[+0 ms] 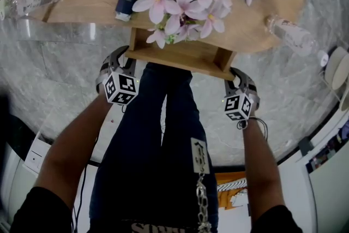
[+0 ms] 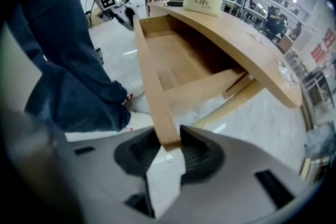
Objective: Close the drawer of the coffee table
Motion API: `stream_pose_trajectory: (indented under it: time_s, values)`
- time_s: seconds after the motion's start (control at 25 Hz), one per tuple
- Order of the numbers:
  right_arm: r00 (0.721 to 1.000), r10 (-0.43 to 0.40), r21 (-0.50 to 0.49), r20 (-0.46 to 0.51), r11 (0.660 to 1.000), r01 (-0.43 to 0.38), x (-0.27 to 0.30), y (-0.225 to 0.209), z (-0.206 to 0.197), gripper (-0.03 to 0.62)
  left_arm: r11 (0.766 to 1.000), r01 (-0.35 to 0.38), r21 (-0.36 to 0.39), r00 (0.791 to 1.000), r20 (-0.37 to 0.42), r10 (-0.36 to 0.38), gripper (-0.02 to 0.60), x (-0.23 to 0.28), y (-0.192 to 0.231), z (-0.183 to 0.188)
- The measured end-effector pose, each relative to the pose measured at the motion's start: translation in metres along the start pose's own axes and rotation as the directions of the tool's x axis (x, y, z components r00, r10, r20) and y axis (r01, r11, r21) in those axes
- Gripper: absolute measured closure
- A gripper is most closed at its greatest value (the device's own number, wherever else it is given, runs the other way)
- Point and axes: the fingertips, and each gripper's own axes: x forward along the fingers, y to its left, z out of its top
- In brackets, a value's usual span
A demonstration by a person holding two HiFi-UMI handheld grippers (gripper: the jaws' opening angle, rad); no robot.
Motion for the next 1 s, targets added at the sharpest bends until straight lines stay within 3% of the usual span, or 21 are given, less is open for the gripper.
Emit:
stream_pose_trajectory:
  time_s: [0.44,1.0]
  values:
    - [0.998,0.055,0.000,-0.042,0.998,-0.055,0.000,0.031,-0.018,0.466,0.999,0.032,0.015,0.999,-0.042,-0.031,0.463,-0.004,-0.025,-0.028]
    - [0.994,0.094,0.063,-0.049,0.994,-0.091,0.000,0.034,-0.016,0.459,0.998,0.060,0.029,0.996,-0.073,-0.058,0.465,-0.006,-0.024,-0.029]
